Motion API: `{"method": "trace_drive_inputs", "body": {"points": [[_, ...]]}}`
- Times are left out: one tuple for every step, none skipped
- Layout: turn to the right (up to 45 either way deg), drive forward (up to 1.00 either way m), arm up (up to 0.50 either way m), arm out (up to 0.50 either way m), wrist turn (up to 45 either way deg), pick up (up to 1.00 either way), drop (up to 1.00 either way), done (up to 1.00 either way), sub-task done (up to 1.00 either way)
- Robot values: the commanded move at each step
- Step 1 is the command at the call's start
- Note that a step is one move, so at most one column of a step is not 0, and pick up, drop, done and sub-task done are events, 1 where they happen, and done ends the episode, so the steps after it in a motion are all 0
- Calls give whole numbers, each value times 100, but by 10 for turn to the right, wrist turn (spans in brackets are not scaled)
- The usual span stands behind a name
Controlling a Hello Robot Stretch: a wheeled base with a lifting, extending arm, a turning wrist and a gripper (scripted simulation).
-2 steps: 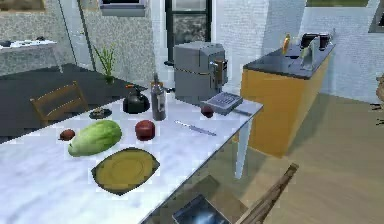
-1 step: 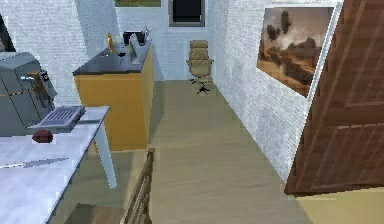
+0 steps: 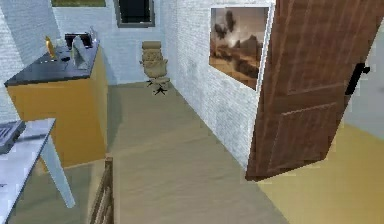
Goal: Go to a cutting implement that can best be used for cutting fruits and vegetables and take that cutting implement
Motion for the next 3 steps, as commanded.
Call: {"method": "trace_drive_inputs", "body": {"points": [[0, 25, 0, 0, 0, 0, 0, 0, 0], [-90, 0, 0, 0, 0, 0, 0, 0, 0], [0, 35, 0, 0, 0, 0, 0, 0, 0]]}}
